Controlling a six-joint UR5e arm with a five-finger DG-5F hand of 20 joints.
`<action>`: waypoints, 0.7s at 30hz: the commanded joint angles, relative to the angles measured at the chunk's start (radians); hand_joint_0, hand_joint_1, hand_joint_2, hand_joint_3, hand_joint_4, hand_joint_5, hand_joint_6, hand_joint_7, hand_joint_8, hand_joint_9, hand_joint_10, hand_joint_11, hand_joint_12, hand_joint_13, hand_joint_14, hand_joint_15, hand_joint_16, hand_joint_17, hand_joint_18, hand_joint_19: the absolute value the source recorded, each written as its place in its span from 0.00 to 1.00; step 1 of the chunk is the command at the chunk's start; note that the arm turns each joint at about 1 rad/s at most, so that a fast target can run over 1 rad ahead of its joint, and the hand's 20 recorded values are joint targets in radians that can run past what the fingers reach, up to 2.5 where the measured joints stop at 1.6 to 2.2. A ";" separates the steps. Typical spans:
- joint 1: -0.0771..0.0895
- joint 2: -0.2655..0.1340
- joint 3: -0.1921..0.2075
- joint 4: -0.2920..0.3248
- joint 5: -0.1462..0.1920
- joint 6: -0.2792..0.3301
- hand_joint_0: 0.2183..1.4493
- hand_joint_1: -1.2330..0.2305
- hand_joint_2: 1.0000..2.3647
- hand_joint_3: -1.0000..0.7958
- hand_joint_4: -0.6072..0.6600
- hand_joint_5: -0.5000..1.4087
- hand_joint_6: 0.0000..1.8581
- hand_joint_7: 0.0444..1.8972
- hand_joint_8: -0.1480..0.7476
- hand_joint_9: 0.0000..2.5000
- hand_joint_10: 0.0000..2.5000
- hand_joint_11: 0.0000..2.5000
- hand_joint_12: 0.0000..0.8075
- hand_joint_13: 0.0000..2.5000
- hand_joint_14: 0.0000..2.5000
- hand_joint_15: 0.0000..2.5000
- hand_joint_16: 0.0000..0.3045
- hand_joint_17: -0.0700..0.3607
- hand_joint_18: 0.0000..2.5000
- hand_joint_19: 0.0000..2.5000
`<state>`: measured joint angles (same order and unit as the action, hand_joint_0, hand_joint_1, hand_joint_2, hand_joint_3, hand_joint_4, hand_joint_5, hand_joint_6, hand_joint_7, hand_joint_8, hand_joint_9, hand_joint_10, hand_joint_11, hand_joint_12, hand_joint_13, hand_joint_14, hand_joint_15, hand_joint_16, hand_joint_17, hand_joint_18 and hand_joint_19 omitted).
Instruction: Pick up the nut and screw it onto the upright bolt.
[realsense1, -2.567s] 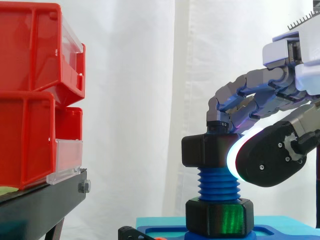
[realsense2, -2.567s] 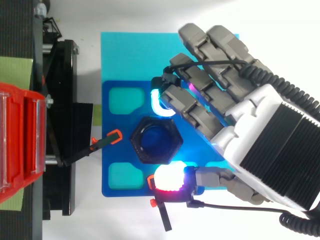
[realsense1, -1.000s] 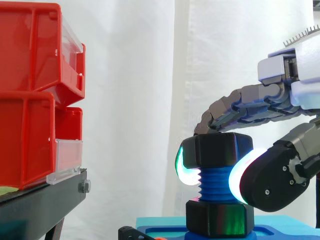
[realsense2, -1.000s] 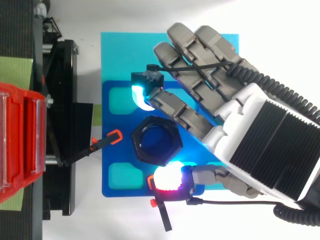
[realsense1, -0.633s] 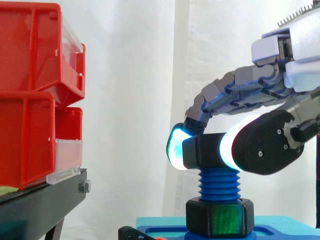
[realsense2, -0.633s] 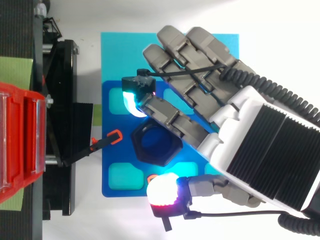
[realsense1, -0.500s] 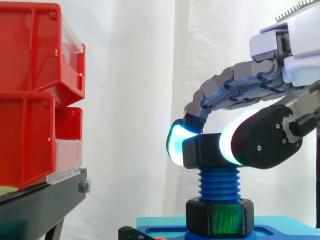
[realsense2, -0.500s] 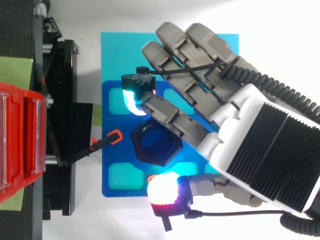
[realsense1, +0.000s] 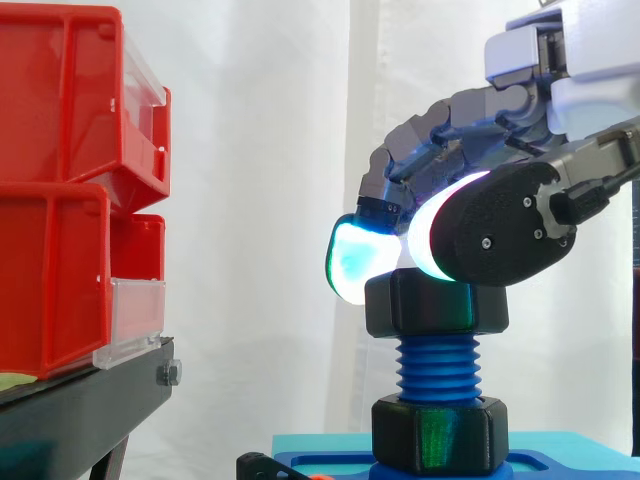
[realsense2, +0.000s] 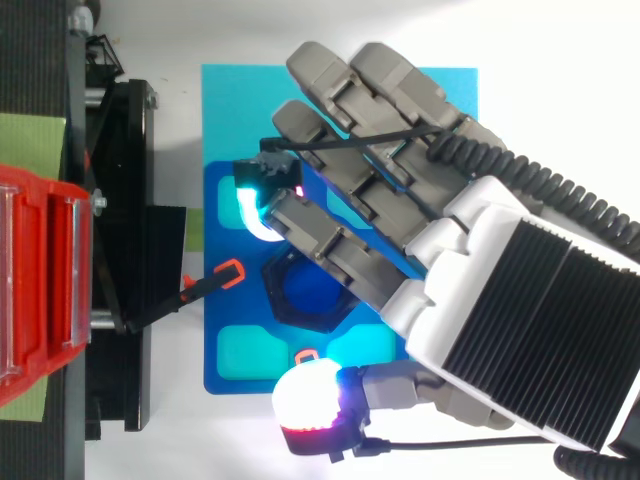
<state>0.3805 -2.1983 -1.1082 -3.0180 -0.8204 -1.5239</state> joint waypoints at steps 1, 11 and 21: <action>-0.002 -0.001 -0.001 0.001 0.000 0.001 0.15 0.54 0.00 0.28 0.74 0.20 0.27 0.39 0.53 0.19 0.00 0.00 0.48 0.04 0.00 0.00 0.19 0.46 0.00 0.00; -0.006 -0.001 -0.001 0.007 -0.006 -0.001 0.17 0.56 0.00 0.28 0.74 0.21 0.27 0.41 0.53 0.22 0.00 0.00 0.46 0.06 0.00 0.00 0.18 0.44 0.00 0.00; -0.006 -0.001 -0.001 0.010 -0.016 -0.001 0.18 0.55 0.00 0.28 0.75 0.23 0.27 0.50 0.54 0.25 0.00 0.00 0.44 0.08 0.00 0.00 0.16 0.42 0.01 0.00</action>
<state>0.3748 -2.1995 -1.1091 -3.0081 -0.8350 -1.5247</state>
